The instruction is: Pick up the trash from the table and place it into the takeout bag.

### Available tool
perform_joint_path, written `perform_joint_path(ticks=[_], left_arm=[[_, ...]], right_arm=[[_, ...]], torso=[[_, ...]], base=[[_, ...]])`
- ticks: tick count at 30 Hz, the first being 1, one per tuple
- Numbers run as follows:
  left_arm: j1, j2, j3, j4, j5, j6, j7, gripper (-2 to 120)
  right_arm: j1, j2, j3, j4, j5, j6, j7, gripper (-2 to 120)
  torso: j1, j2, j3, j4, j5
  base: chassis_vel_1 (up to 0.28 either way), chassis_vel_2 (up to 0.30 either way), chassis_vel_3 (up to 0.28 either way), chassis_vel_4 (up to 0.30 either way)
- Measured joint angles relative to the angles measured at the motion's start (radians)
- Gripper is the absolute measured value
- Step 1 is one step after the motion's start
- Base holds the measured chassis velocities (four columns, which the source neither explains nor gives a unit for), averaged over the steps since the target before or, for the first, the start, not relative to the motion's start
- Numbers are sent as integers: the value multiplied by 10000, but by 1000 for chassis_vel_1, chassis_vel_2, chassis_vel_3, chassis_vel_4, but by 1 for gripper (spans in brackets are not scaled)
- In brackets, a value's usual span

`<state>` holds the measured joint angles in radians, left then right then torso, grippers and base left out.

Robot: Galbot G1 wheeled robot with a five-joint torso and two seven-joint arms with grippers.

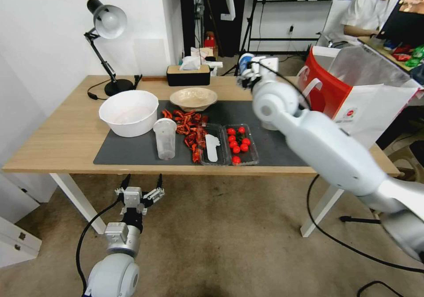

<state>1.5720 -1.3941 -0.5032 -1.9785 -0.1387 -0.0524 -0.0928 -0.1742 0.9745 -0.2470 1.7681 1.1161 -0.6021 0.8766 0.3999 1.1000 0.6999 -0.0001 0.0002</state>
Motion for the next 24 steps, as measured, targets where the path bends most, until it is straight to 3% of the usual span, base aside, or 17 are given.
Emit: perform_joint_path(ticks=[10, 24], left_arm=[[30, -175, 257, 24, 271, 5, -7, 100], [75, -272, 489, 11, 445, 5, -14, 100]], right_arm=[[-1324, -1655, 2347, 817, -375, 314, 47, 69], [-1880, -2580, 3555, 749, -353, 807, -581, 68]], torso=[[0, 1, 0, 0, 1], [1, 0, 0, 2, -2]], base=[[0, 0, 0, 0], [0, 0, 0, 0]])
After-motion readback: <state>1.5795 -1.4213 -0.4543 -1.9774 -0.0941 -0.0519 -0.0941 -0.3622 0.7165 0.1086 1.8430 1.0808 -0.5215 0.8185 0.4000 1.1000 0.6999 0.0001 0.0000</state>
